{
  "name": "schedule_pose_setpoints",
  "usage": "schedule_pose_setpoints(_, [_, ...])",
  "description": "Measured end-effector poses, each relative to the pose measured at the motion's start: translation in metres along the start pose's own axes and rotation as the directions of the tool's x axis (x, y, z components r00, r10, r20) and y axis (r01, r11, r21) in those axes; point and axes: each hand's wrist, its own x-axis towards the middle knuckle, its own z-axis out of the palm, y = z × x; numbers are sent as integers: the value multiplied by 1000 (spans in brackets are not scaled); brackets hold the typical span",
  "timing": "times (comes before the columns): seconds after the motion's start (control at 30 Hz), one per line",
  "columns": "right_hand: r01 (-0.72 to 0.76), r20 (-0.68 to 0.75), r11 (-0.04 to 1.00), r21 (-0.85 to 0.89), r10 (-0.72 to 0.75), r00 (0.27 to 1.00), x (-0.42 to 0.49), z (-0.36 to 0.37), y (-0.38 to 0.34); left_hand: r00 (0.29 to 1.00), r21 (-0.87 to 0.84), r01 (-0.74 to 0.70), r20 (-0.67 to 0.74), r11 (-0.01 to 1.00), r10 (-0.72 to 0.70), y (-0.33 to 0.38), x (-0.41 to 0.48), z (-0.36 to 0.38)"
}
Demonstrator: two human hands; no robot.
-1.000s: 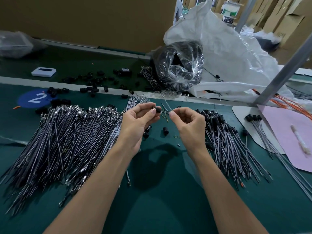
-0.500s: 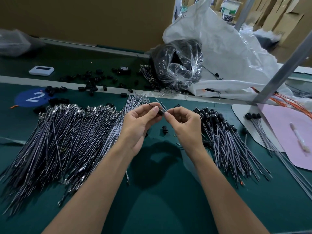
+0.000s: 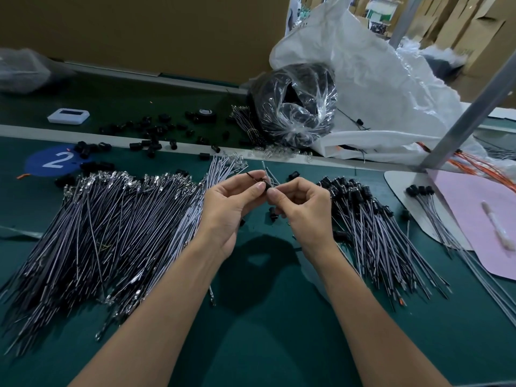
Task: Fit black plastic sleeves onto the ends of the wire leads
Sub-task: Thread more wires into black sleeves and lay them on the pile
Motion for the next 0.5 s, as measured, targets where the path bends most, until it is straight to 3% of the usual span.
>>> schedule_pose_setpoints(0.23, [-19,42,999,42,17,999,0,0,-3,998,-66,47,-31,997,-50,2,1,0])
schedule_pose_setpoints(0.33, [-13,18,1000,-13,14,1000,0,0,-4,990,-70,8,-137,998,-17,6,3,-2])
schedule_pose_setpoints(0.5, [47,-14,984,-175,-50,999,4,-6,-5,966,-217,-55,-260,975,-4,14,4,-6])
